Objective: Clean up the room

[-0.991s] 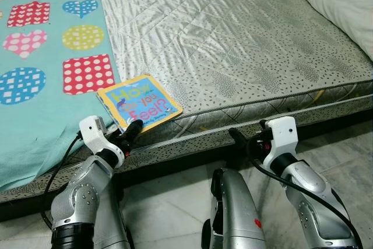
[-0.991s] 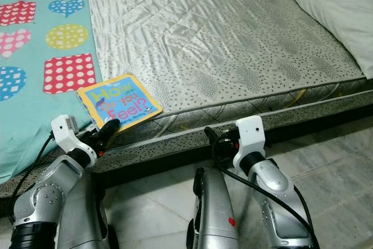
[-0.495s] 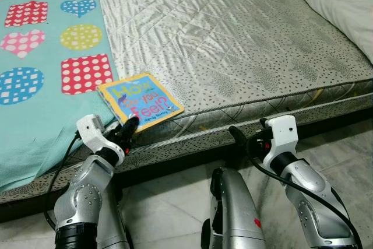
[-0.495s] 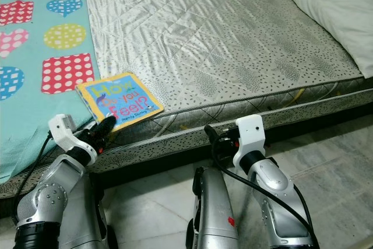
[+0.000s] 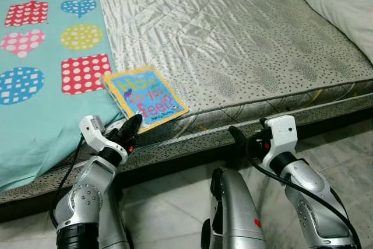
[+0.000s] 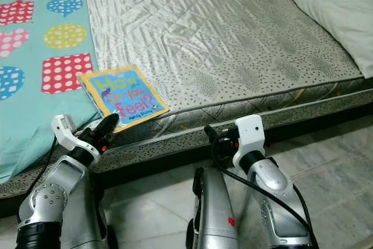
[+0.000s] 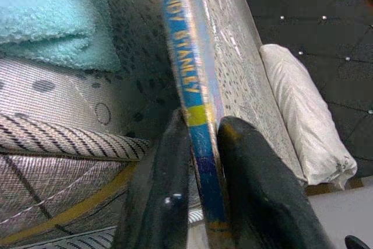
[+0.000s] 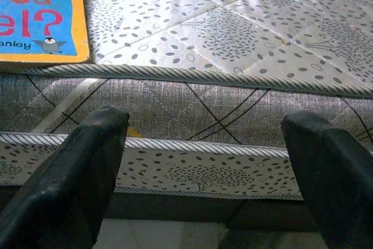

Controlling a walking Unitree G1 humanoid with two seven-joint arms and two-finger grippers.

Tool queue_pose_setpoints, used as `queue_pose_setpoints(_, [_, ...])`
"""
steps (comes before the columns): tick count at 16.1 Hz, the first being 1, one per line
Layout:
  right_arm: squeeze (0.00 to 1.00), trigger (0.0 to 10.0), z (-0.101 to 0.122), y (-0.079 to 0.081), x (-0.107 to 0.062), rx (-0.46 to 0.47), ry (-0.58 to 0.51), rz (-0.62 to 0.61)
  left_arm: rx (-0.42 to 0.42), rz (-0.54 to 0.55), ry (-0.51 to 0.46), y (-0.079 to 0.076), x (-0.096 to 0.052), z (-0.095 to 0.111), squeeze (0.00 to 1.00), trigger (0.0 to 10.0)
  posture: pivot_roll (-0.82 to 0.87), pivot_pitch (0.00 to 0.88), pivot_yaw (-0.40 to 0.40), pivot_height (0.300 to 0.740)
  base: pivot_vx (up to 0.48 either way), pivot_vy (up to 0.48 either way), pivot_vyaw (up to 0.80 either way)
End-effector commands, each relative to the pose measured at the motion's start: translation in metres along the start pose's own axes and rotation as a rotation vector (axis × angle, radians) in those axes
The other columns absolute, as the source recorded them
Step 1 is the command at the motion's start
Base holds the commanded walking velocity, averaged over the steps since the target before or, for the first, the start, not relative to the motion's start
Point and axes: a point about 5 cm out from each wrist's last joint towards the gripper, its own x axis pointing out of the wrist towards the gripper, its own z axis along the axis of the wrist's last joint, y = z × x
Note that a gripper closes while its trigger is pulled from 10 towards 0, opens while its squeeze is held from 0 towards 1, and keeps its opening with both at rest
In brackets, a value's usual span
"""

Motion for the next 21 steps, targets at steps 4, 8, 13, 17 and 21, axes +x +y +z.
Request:
queue_pose_setpoints(4, [0.00, 10.0, -0.003, -0.002, 0.000, 0.006, 0.004, -0.020, -0.005, -0.032, -0.007, -0.004, -0.001, 0.002, 0.00, 0.0, -0.11, 0.119, -0.090, 0.476, 0.000, 0.000, 0.00])
queue_pose_setpoints(8, [0.00, 10.0, -0.004, -0.002, 0.006, 0.012, -0.010, -0.024, 0.012, -0.011, -0.096, -0.006, -0.007, 0.011, 0.00, 0.0, -0.09, 0.063, -0.068, 0.476, 0.000, 0.000, 0.00])
queue_pose_setpoints(13, [0.00, 10.0, -0.003, 0.005, 0.025, 0.101, -0.048, -0.041, 0.332, 0.080, -0.200, -0.010, -0.017, 0.021, 0.00, 0.0, -0.06, 0.000, -0.029, 0.476, 0.000, 0.000, 0.00])
queue_pose_setpoints(17, [0.00, 10.0, 0.001, 0.015, 0.040, 0.228, -0.068, -0.083, 0.622, 0.157, -0.251, -0.017, -0.028, 0.032, 0.00, 0.0, -0.04, 0.000, -0.017, 0.476, 0.000, 0.000, 0.00])
queue_pose_setpoints(21, [0.00, 10.0, 0.018, 0.014, 0.051, 0.338, -0.136, -0.100, 0.655, 0.222, -0.282, -0.011, -0.035, 0.031, 0.00, 0.0, -0.03, 0.000, -0.017, 0.476, 0.000, 0.000, 0.00])
